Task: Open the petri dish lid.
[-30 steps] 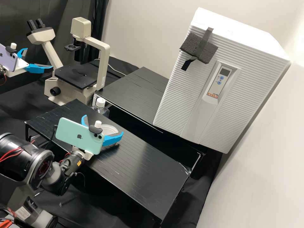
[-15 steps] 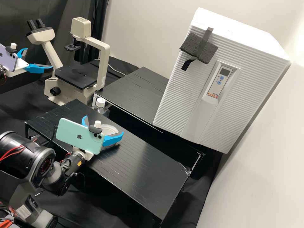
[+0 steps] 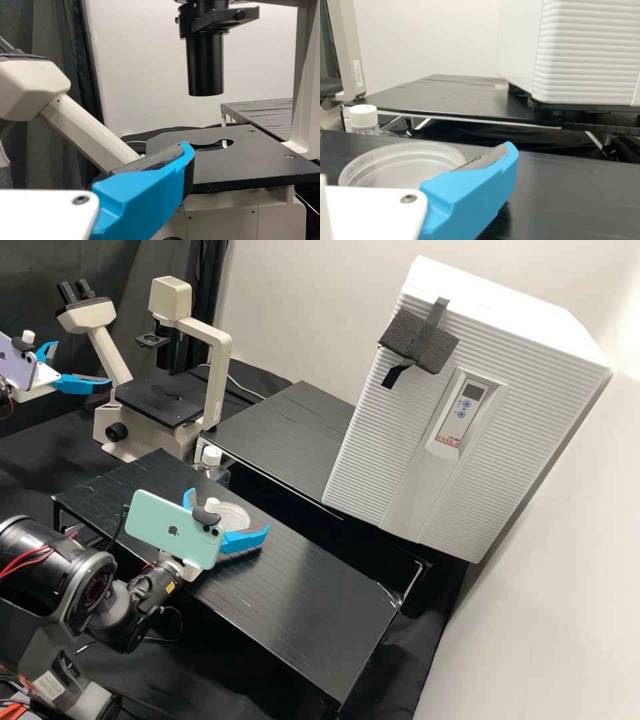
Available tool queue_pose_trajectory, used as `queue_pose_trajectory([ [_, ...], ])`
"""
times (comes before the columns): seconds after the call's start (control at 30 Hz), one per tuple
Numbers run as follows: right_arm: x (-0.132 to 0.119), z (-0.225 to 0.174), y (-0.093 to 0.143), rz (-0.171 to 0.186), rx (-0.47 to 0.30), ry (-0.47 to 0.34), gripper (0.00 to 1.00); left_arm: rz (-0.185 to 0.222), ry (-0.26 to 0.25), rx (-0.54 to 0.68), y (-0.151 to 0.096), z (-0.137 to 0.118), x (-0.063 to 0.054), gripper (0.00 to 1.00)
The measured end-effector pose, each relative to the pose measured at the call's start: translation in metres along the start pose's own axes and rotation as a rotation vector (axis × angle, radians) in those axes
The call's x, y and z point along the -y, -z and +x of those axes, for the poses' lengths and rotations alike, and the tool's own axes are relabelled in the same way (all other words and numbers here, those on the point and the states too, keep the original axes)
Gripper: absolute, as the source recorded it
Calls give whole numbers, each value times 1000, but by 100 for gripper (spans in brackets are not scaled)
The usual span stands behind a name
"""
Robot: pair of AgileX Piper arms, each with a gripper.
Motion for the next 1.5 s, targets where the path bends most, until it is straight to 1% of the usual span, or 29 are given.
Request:
queue_pose_trajectory([
  [0.27, 3, -1, 2, -24, -9, 11, 100, 0, 0, 0, 0, 0, 0, 100],
  [0.4, 3, 0, 2, -28, -2, 13, 100, 0, 0, 0, 0, 0, 0, 100],
  [0.67, 5, 0, 1, -25, 8, 20, 100, 0, 0, 0, 0, 0, 0, 100],
  [0.7, 5, 0, 1, -25, 8, 20, 0, 0, 0, 0, 0, 0, 0, 100],
  [1.5, 5, 0, 1, -25, 8, 20, 0, 0, 0, 0, 0, 0, 0, 100],
])
